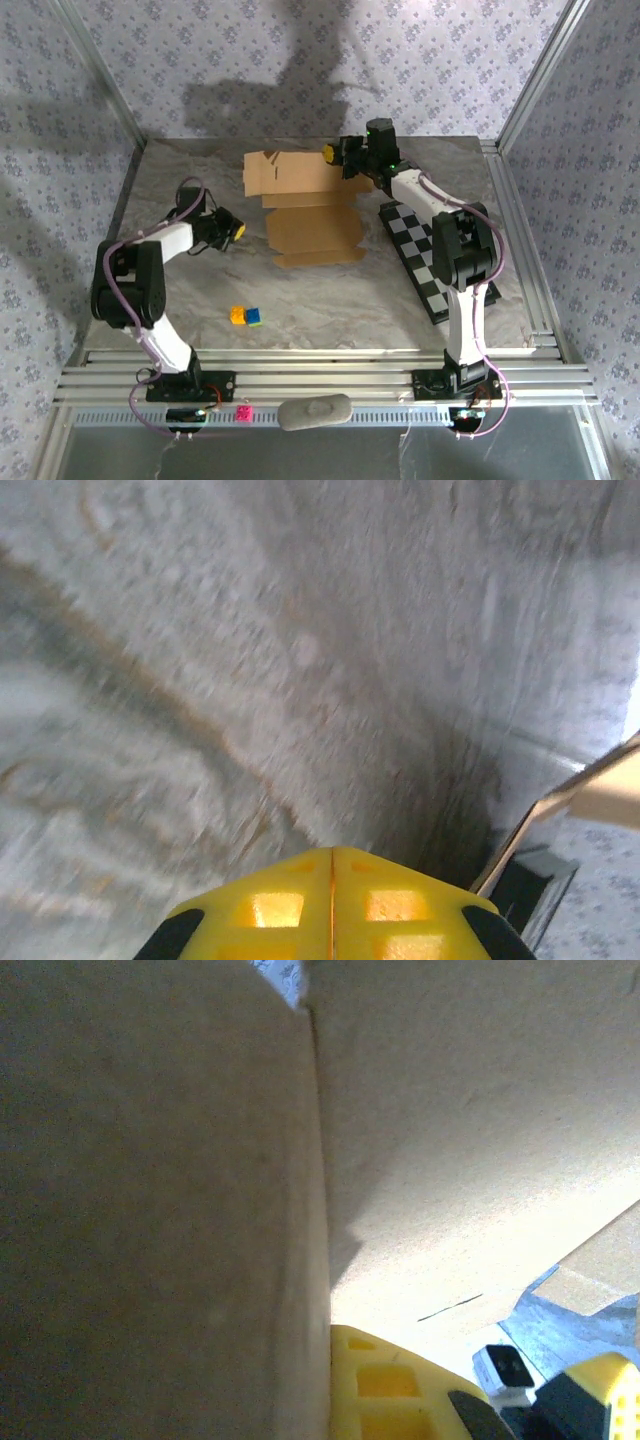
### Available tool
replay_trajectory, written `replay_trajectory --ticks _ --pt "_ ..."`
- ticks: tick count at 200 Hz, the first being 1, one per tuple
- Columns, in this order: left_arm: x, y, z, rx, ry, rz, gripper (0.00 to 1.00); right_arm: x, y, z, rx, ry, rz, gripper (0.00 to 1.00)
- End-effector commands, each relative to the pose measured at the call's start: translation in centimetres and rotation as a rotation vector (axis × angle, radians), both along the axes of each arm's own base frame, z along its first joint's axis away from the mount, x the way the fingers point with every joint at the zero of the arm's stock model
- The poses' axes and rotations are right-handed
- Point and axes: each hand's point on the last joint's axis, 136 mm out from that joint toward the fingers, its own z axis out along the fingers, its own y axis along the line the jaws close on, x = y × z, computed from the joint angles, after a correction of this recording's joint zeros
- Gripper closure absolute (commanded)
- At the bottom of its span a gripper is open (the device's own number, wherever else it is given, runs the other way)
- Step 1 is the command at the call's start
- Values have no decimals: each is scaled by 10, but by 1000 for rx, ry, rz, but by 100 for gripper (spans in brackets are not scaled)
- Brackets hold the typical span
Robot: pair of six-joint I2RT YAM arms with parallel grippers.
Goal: Fold the paper box
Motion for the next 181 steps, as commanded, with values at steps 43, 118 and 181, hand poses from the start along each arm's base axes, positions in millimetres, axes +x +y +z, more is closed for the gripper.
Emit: replay_trajectory --ticks 43,118,181 --pt "78 -33 26 -229 -246 93 90 3 -5 4 19 26 -17 100" --pt "82 -67 45 -293 -303 64 90 7 -3 -2 25 41 -27 100" --pt "73 -91 49 -153 -247 -54 91 6 -2 -5 29 47 -29 100"
